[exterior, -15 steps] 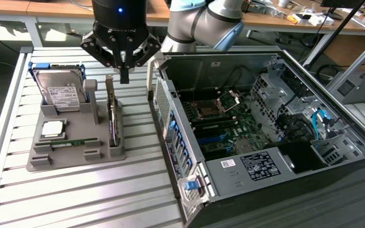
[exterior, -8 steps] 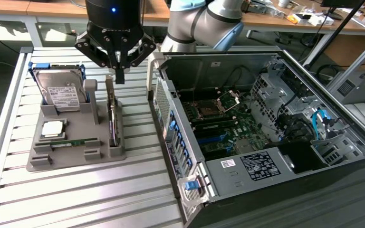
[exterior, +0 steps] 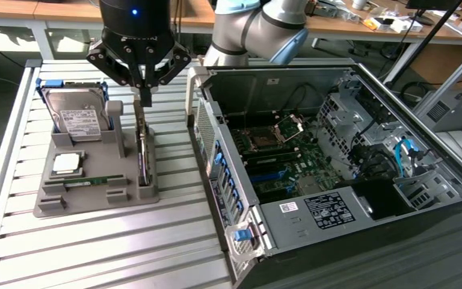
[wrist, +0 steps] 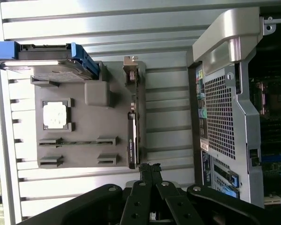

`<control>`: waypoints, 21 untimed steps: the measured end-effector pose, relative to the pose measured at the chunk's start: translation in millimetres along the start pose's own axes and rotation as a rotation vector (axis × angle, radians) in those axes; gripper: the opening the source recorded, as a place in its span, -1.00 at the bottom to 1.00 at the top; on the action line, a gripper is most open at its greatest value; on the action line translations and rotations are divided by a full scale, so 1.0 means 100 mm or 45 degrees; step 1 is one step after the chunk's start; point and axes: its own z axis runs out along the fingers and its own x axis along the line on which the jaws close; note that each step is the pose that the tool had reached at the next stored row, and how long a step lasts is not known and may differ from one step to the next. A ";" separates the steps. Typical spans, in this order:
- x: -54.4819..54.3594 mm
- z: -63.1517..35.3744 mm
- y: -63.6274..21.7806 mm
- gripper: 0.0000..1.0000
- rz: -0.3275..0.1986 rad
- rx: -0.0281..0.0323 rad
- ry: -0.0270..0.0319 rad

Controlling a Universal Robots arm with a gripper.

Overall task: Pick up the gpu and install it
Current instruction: 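Reach for the gpu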

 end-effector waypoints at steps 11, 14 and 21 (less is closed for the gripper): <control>0.10 -0.003 -0.008 -0.79 0.000 0.0001 0.0001; 0.13 -0.003 -0.010 -0.79 0.000 0.0000 0.0000; 0.17 -0.005 -0.013 -0.79 0.000 0.0000 0.0001</control>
